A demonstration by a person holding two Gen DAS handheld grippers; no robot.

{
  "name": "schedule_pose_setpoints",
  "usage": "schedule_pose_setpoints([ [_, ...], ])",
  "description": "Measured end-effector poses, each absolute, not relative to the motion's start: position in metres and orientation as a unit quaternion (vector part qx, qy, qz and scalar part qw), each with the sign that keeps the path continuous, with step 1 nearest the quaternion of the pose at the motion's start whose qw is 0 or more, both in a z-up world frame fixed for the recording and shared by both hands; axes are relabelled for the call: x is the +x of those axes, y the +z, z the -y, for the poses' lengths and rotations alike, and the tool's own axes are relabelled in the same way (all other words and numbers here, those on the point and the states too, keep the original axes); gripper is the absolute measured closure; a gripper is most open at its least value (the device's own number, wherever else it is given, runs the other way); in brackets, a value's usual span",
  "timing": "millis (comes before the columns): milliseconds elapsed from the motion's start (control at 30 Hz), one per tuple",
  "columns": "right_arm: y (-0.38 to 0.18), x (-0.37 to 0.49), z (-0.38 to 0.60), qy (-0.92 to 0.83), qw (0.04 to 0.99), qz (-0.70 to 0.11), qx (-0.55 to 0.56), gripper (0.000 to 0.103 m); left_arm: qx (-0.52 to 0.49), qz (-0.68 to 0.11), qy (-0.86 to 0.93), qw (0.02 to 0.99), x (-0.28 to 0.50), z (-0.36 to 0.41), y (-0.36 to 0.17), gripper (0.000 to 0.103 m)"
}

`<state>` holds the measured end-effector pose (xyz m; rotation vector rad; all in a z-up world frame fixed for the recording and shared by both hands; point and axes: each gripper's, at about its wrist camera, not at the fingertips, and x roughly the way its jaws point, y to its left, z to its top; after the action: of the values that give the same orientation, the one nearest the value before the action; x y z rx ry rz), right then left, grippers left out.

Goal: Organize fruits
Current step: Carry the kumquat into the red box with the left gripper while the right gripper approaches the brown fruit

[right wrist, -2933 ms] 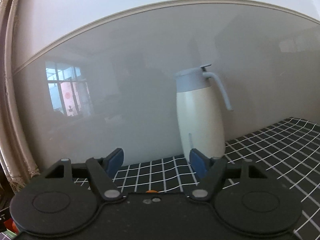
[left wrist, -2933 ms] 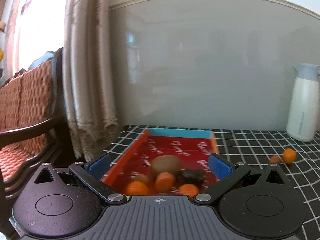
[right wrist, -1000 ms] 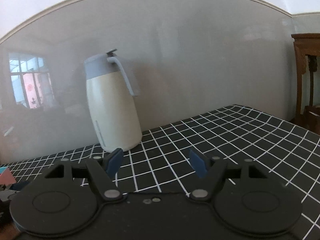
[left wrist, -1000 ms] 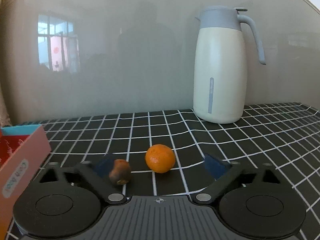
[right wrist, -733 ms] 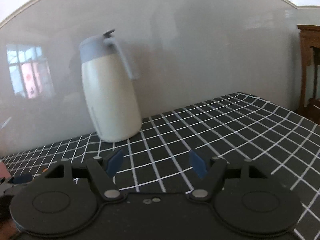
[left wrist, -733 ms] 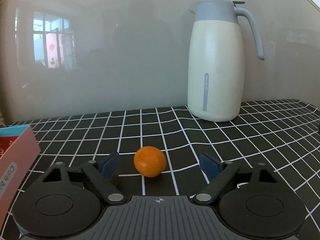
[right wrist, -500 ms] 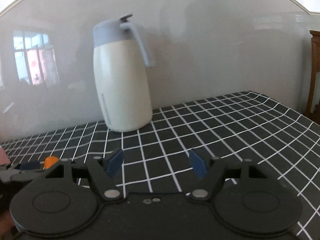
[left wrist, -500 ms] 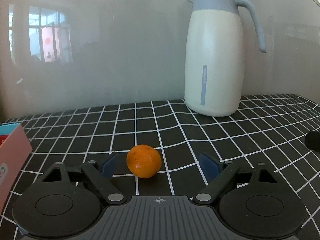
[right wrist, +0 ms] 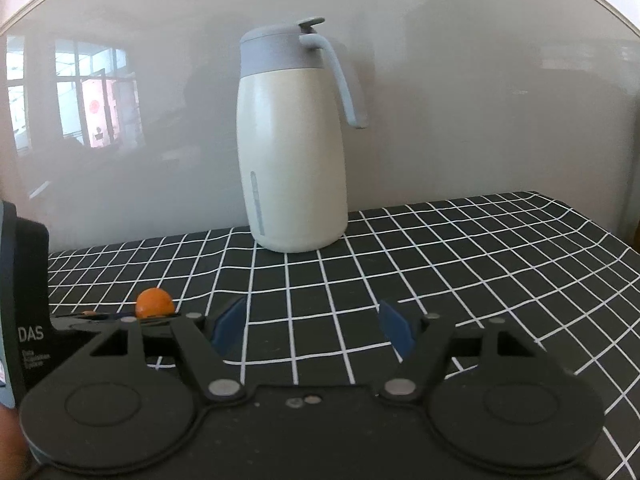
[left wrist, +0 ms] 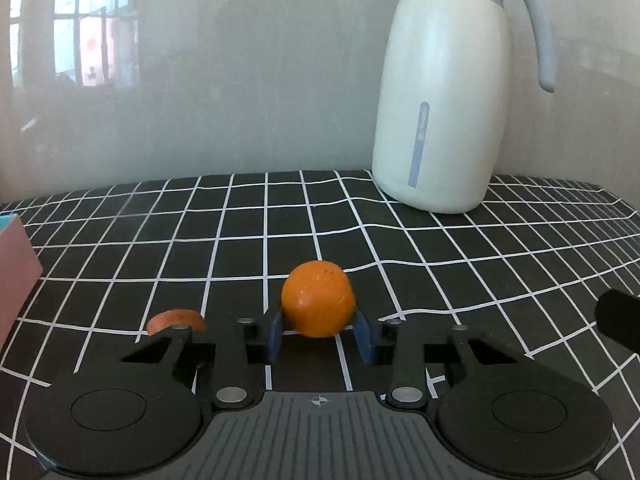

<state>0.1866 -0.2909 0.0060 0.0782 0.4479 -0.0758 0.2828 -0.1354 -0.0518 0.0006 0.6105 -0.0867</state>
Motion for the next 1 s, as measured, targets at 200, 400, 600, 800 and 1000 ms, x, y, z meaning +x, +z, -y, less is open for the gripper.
schedule_pose_setpoints([
  [200,0.008,0.187,0.283,-0.025,0.975,-0.220,0.035,0.030,-0.008,-0.280,-0.039,0.959,0.269,0.124,-0.047,0.066],
  [400,0.013,0.185,0.274,-0.011,0.976,-0.217,0.032,0.030,0.015,-0.271,-0.041,0.962,0.242,0.114,-0.042,0.066],
  [600,0.020,0.182,0.265,0.001,0.978,-0.206,0.036,0.030,0.051,-0.253,-0.049,0.965,0.205,0.107,-0.033,0.066],
  [800,0.026,0.175,0.257,0.021,0.979,-0.199,0.030,0.030,0.068,-0.235,-0.049,0.968,0.176,0.092,-0.021,0.066],
  [1000,0.028,0.167,0.247,0.040,0.980,-0.193,0.016,0.030,0.063,-0.224,-0.041,0.972,0.157,0.076,-0.008,0.066],
])
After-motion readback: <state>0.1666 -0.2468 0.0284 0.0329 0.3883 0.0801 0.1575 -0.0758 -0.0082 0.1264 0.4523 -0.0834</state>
